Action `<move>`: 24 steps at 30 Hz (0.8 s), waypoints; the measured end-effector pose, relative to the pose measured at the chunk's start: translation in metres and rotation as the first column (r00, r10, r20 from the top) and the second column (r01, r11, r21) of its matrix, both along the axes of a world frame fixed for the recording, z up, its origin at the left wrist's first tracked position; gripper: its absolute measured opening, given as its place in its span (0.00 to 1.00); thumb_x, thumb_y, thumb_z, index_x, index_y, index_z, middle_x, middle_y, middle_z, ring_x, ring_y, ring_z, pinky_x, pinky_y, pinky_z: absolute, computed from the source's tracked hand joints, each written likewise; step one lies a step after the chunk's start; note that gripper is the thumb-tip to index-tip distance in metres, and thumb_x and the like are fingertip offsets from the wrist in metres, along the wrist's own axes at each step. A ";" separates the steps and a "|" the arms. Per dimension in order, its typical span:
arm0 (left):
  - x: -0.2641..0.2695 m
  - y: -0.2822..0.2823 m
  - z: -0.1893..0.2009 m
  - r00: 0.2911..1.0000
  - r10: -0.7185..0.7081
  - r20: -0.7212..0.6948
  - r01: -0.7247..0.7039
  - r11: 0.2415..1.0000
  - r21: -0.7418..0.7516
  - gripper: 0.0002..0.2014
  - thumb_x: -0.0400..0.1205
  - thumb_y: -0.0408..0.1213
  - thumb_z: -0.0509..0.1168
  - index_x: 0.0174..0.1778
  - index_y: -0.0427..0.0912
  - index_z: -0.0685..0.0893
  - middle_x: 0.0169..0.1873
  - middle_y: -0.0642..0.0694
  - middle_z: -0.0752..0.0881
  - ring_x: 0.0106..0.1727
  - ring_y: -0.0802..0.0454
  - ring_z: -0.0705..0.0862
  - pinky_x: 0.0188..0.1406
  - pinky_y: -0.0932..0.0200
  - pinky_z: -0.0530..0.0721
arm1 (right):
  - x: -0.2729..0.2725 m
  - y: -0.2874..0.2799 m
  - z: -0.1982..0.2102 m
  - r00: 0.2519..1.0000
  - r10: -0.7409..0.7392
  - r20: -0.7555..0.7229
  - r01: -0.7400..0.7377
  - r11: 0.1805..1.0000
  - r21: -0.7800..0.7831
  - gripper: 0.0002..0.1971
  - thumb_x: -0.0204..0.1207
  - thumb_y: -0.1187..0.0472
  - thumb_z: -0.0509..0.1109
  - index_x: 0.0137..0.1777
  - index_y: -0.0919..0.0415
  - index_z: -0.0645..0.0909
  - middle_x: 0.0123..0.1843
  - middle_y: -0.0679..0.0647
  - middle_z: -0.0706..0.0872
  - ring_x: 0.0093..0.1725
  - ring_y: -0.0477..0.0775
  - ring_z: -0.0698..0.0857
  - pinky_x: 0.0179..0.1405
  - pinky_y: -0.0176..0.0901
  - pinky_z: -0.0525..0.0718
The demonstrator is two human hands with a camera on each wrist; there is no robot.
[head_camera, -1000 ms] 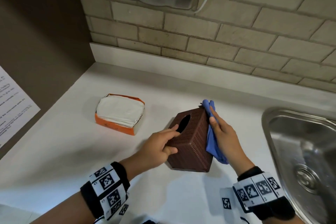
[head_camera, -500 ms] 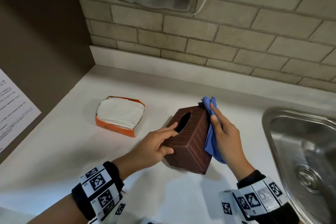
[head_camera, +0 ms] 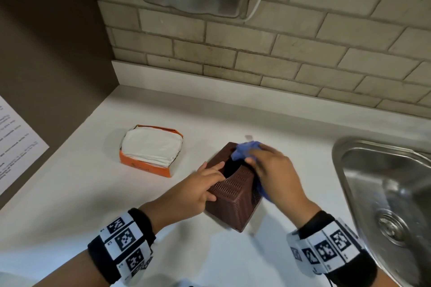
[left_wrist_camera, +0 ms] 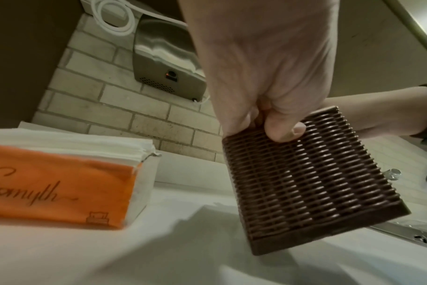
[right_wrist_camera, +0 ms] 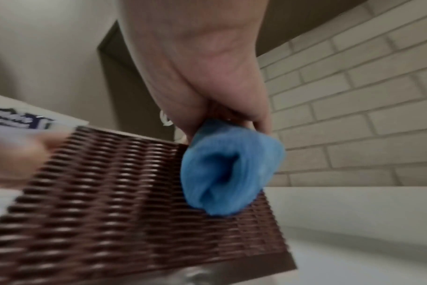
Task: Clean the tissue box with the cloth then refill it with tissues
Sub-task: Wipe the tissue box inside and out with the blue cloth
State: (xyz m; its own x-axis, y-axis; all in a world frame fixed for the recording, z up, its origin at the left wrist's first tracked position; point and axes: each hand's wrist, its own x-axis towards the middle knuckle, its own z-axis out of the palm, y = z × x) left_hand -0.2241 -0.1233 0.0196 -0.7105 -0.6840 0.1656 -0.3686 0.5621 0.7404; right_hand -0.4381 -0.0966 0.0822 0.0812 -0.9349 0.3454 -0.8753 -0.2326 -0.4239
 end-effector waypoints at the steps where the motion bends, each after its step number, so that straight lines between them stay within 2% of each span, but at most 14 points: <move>1: 0.000 0.001 -0.001 1.000 -0.008 0.018 0.008 1.000 0.000 0.24 0.72 0.26 0.57 0.64 0.37 0.79 0.66 0.53 0.75 0.79 0.68 0.57 0.83 0.63 0.43 | 0.004 0.003 -0.006 0.996 0.031 -0.088 -0.028 0.999 0.026 0.15 0.78 0.49 0.58 0.55 0.46 0.86 0.48 0.45 0.91 0.50 0.50 0.88 0.47 0.43 0.84; 4: 0.003 0.005 -0.003 0.999 -0.013 0.042 0.014 1.000 -0.020 0.22 0.72 0.24 0.58 0.63 0.35 0.79 0.69 0.44 0.78 0.80 0.63 0.58 0.83 0.60 0.44 | 0.006 0.003 -0.011 0.963 0.077 -0.258 -0.056 0.995 0.087 0.19 0.77 0.49 0.55 0.51 0.50 0.88 0.43 0.50 0.92 0.46 0.55 0.89 0.46 0.45 0.85; 6: 0.001 0.007 -0.002 0.998 -0.023 0.050 0.025 0.999 -0.038 0.22 0.72 0.23 0.58 0.63 0.34 0.79 0.68 0.43 0.78 0.81 0.61 0.58 0.82 0.60 0.43 | 0.001 -0.005 -0.010 0.951 0.045 -0.307 -0.001 0.990 0.141 0.21 0.77 0.47 0.52 0.48 0.48 0.87 0.39 0.49 0.90 0.40 0.55 0.88 0.41 0.41 0.79; 7: 0.000 0.006 -0.002 0.998 -0.023 0.054 0.026 0.999 -0.048 0.22 0.72 0.22 0.57 0.63 0.33 0.79 0.68 0.43 0.78 0.81 0.60 0.59 0.82 0.62 0.43 | -0.003 -0.010 -0.007 0.949 0.016 -0.314 0.029 0.990 0.137 0.22 0.77 0.46 0.50 0.48 0.47 0.87 0.39 0.50 0.89 0.39 0.55 0.87 0.40 0.41 0.75; 9: -0.002 0.003 -0.001 0.998 -0.011 0.057 0.014 0.999 -0.047 0.22 0.72 0.21 0.58 0.63 0.34 0.79 0.69 0.44 0.78 0.81 0.60 0.59 0.81 0.66 0.41 | -0.008 -0.017 -0.003 0.957 0.012 -0.289 0.032 0.989 0.146 0.23 0.77 0.45 0.49 0.49 0.48 0.87 0.42 0.50 0.89 0.40 0.56 0.86 0.40 0.43 0.75; 12: 0.000 -0.003 0.003 0.998 0.030 0.050 -0.030 0.999 -0.012 0.23 0.71 0.23 0.59 0.64 0.36 0.79 0.69 0.48 0.77 0.79 0.61 0.63 0.76 0.76 0.43 | 0.008 -0.009 0.001 0.967 0.117 -0.227 -0.082 0.984 0.159 0.22 0.76 0.46 0.51 0.46 0.50 0.87 0.40 0.51 0.89 0.43 0.56 0.85 0.46 0.44 0.78; 14: 0.001 -0.005 0.005 0.998 0.042 0.038 -0.042 0.999 -0.001 0.25 0.70 0.25 0.60 0.65 0.37 0.79 0.67 0.50 0.78 0.74 0.55 0.71 0.71 0.83 0.48 | 0.020 -0.002 0.000 0.961 0.184 -0.206 -0.146 0.972 0.185 0.22 0.77 0.45 0.50 0.44 0.51 0.87 0.41 0.50 0.90 0.48 0.55 0.86 0.51 0.47 0.78; 16: 0.001 -0.004 0.004 0.998 0.034 0.048 -0.035 0.999 0.009 0.24 0.70 0.25 0.59 0.64 0.37 0.79 0.67 0.49 0.78 0.77 0.55 0.68 0.74 0.79 0.49 | 0.017 -0.007 -0.003 0.970 0.142 -0.198 -0.112 0.982 0.154 0.24 0.77 0.45 0.50 0.42 0.53 0.86 0.39 0.51 0.88 0.44 0.56 0.85 0.50 0.48 0.79; 19: -0.001 -0.006 0.002 0.998 0.012 0.059 -0.014 1.000 0.028 0.23 0.73 0.26 0.58 0.65 0.35 0.78 0.73 0.41 0.75 0.80 0.62 0.58 0.83 0.59 0.46 | 0.002 -0.019 -0.003 0.988 0.050 -0.148 -0.028 0.988 0.149 0.17 0.81 0.50 0.56 0.47 0.54 0.86 0.44 0.54 0.88 0.44 0.59 0.84 0.45 0.43 0.71; 22: 0.001 -0.010 0.005 0.999 0.038 0.022 -0.040 0.995 0.089 0.22 0.74 0.23 0.60 0.65 0.35 0.79 0.74 0.40 0.74 0.79 0.63 0.58 0.82 0.59 0.47 | -0.013 -0.024 -0.001 1.000 -0.028 0.001 0.028 0.983 0.181 0.11 0.83 0.56 0.61 0.54 0.57 0.84 0.51 0.55 0.89 0.49 0.61 0.85 0.42 0.40 0.70; 24: 0.004 -0.012 0.007 0.999 0.051 0.008 -0.052 0.991 0.122 0.22 0.74 0.24 0.60 0.65 0.36 0.79 0.74 0.41 0.75 0.79 0.63 0.59 0.83 0.58 0.47 | -0.019 -0.022 0.001 0.994 -0.072 0.080 0.055 0.979 0.196 0.10 0.83 0.56 0.61 0.49 0.56 0.83 0.46 0.53 0.88 0.47 0.59 0.85 0.37 0.34 0.69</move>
State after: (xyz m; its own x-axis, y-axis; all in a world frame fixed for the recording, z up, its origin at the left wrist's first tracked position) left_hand -0.2205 -0.1355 0.0267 -0.6742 -0.7347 0.0754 -0.3984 0.4478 0.8005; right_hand -0.4574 -0.1191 0.0835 -0.0024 -0.9869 0.1610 -0.8438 -0.0844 -0.5300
